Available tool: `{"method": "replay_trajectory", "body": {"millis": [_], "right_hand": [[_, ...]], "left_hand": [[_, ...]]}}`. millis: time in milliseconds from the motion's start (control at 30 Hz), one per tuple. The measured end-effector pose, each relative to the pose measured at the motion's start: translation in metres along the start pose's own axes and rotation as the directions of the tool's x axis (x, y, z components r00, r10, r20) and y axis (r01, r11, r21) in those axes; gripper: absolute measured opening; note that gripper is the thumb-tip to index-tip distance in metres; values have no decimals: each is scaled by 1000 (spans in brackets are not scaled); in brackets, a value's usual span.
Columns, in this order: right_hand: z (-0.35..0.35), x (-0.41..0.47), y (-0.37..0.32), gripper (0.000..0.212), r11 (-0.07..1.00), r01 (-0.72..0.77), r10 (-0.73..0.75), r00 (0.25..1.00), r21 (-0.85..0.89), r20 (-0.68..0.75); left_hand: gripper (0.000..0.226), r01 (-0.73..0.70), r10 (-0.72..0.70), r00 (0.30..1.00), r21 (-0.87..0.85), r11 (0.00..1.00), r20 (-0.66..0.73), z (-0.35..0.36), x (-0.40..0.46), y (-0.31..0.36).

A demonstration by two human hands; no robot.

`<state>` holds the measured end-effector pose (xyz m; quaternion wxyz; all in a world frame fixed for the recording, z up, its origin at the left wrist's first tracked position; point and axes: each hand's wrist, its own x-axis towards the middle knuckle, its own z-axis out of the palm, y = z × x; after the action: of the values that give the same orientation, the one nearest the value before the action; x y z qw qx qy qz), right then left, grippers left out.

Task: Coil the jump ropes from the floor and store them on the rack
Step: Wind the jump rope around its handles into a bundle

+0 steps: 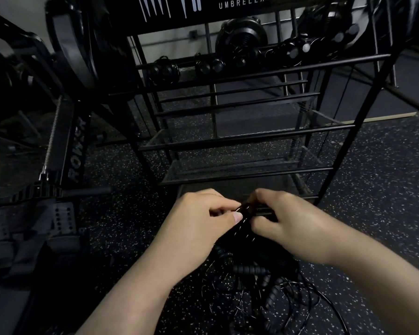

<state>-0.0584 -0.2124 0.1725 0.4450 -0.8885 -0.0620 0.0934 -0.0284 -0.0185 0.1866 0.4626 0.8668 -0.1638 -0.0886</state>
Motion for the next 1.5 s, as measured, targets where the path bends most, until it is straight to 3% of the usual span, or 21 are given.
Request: {"method": "replay_trajectory", "body": {"millis": [233, 333, 467, 633, 1067, 1233, 1500], "right_hand": [[6, -4, -5, 11, 975, -8, -17, 994, -224, -112], [9, -5, -7, 11, 971, 1, -45, 983, -241, -177], [12, -6, -6, 12, 984, -8, -39, 965, -178, -259], [16, -6, -4, 6, 998, 59, -65, 938, -28, -341], [3, -7, -1, 12, 988, 102, -59, 941, 113, -333], [9, -7, -3, 15, 943, 137, -2, 914, 304, -405], [15, -5, -6, 18, 900, 195, 6, 888, 389, -459]], "left_hand": [[16, 85, -88, 996, -108, 991, -28, 4, 1, -1], [19, 68, -75, 995, -97, 993, -71, 3, 2, 2], [16, -10, 9, 993, -12, 1000, -115, -2, 4, 2], [17, -81, 87, 994, 83, 993, -71, -11, 5, 4], [22, -159, 154, 987, 140, 977, 41, -20, -2, 11], [23, -162, 167, 985, 104, 981, -49, -15, -1, 12], [20, -117, 130, 981, 96, 989, -146, -9, -2, 13]]}}
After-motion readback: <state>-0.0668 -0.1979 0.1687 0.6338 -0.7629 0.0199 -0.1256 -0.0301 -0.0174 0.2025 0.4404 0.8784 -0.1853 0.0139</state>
